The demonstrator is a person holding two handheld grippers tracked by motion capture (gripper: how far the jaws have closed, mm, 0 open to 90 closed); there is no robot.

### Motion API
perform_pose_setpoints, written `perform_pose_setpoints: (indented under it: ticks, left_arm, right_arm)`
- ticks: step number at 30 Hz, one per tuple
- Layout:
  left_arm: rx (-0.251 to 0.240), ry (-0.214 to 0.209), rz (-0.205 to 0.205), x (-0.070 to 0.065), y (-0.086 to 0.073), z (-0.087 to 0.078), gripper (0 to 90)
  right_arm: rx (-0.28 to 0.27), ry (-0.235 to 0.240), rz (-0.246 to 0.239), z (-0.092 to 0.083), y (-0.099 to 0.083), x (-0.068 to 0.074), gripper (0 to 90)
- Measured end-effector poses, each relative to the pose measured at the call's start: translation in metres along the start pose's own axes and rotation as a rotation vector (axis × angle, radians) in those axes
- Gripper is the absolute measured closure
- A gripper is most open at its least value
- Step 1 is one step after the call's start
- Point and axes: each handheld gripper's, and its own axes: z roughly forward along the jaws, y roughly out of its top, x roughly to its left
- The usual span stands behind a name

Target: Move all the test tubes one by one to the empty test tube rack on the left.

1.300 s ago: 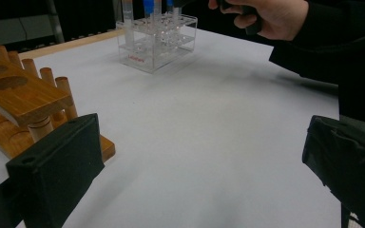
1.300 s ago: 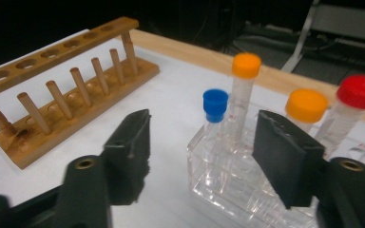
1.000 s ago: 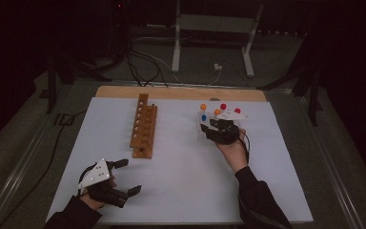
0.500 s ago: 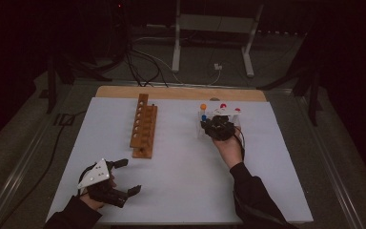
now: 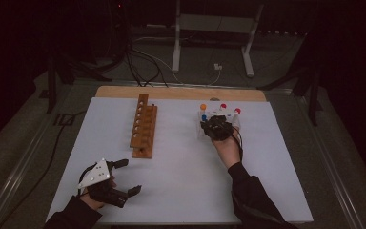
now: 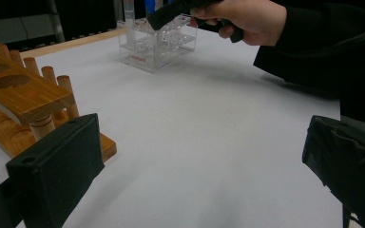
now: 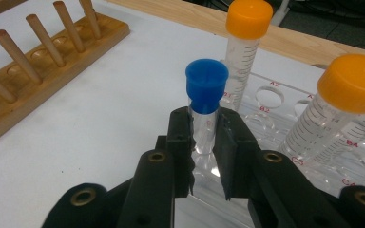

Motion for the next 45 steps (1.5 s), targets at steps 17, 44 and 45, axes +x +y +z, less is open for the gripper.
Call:
perform_pose_setpoints:
  ticks: [17, 44, 45]
  left_arm:
    - [0.013, 0.001, 0.001, 0.000, 0.000, 0.002, 0.5]
    - [0.045, -0.014, -0.036, -0.003, 0.027, 0.008, 0.5]
    - [0.052, -0.013, -0.028, -0.004, 0.030, 0.009, 0.5]
  right_arm:
    - [-0.030, -0.007, -0.035, -0.015, 0.013, -0.001, 76.9]
    - [-0.085, 0.085, -0.178, -0.075, 0.041, 0.025, 76.8]
    - [-0.086, 0.093, -0.183, -0.077, 0.039, 0.028, 76.8]
